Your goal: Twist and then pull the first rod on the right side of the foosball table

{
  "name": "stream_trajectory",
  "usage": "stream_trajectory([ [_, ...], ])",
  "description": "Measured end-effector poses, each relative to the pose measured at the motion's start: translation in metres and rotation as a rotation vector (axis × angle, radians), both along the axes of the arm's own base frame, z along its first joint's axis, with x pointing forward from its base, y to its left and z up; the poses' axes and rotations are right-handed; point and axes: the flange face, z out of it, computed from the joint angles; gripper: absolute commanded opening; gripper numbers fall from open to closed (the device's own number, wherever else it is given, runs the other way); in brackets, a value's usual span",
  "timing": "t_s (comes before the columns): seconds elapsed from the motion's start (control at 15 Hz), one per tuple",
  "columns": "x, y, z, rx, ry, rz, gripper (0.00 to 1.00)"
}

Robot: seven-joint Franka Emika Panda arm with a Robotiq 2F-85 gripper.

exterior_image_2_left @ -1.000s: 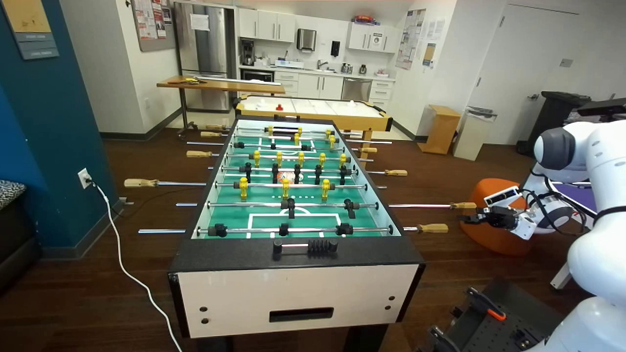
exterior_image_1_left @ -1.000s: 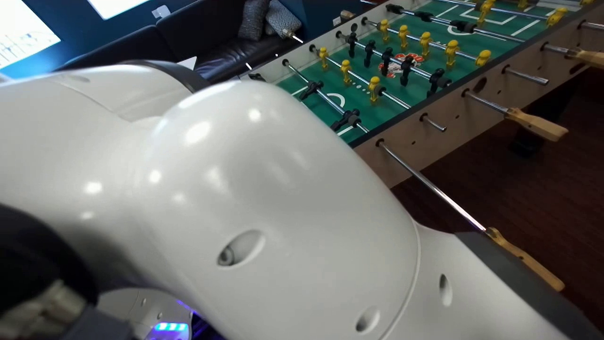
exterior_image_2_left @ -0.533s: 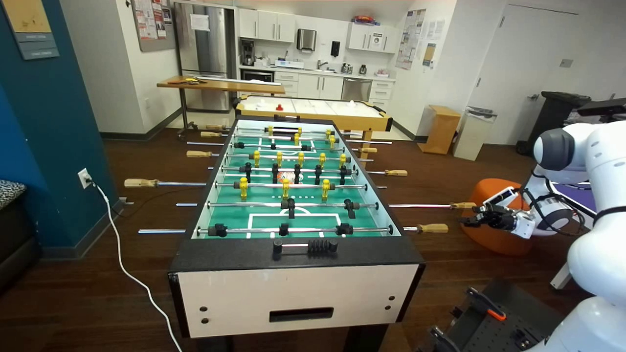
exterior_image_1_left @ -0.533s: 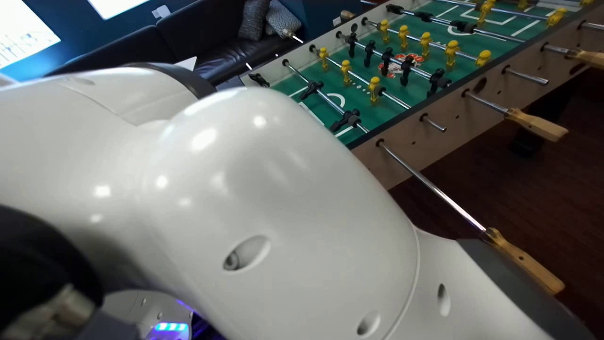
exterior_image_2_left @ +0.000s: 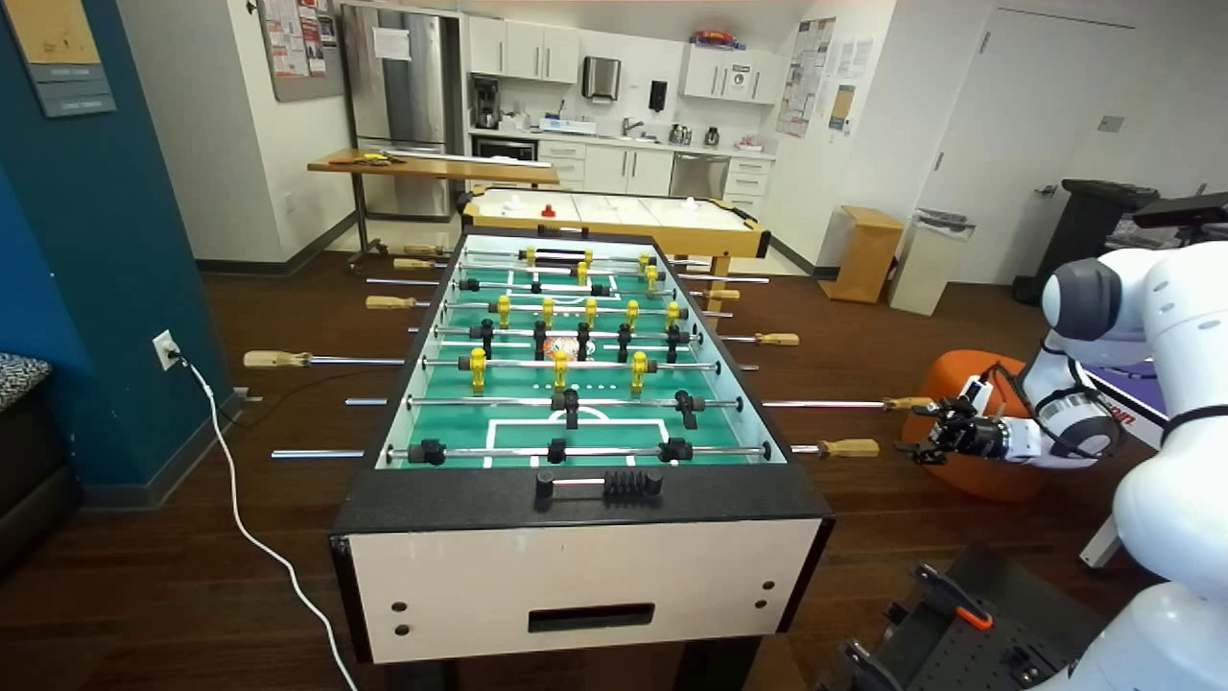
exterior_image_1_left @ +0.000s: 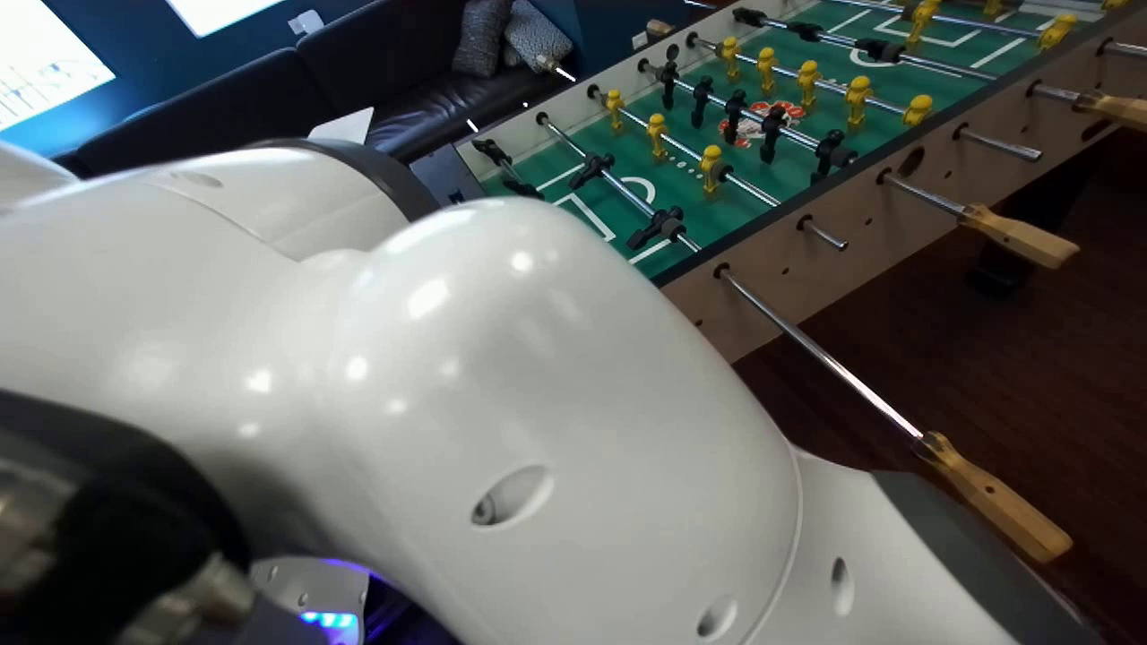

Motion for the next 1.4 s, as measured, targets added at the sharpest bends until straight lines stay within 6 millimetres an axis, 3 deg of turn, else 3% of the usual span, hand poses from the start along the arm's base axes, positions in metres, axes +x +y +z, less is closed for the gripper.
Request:
stream_trajectory([
  [0.33, 0.002, -0.001, -0.021, 0.076, 0.138, -0.024, 1.0],
  [0.8, 0.003, 0.002, -0.026, 0.083, 0.137, -0.021, 1.0],
  [1.4, 0.021, 0.017, -0.046, 0.114, 0.122, 0.014, 1.0],
])
